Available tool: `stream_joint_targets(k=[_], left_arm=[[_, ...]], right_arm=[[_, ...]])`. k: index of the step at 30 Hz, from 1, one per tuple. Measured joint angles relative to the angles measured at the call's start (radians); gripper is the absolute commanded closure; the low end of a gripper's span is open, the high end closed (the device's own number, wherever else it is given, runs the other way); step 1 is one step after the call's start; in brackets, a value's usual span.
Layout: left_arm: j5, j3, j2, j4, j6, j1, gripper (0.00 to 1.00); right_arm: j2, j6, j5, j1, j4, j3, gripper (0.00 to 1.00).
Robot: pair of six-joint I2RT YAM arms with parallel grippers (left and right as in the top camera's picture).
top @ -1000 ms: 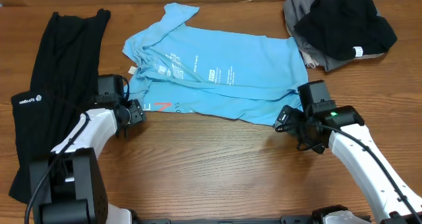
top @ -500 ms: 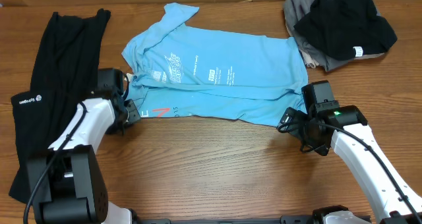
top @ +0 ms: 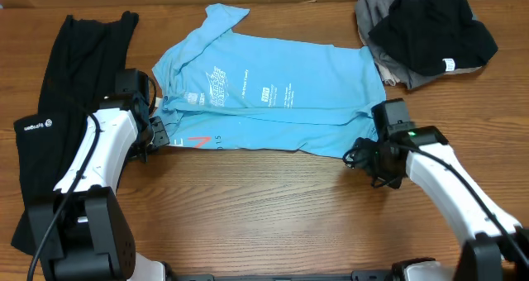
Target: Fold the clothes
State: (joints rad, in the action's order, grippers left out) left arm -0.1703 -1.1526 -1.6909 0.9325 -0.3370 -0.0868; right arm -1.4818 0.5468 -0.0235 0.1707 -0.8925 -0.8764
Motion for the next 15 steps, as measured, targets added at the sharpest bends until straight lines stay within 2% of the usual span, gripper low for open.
stream_joint_targets(k=[5, 12, 14, 15], left_arm=[[0.0, 0.0, 0.0, -0.001, 0.0, 0.0, 0.96], [0.0, 0.0, 0.0, 0.003, 0.0, 0.0, 0.96], [0.0, 0.0, 0.0, 0.015, -0.001, 0.0, 0.96], [0.001, 0.0, 0.0, 0.022, -0.001, 0.0, 0.96]], right_arm=[[-0.105, -0.006, 0.048, 0.0, 0.098, 0.0, 0.25], [-0.151, -0.011, 0.129, 0.0, 0.166, 0.002, 0.41], [-0.151, -0.008, 0.153, -0.002, 0.181, 0.002, 0.48], [-0.151, -0.01, 0.16, -0.005, 0.184, 0.002, 0.6]])
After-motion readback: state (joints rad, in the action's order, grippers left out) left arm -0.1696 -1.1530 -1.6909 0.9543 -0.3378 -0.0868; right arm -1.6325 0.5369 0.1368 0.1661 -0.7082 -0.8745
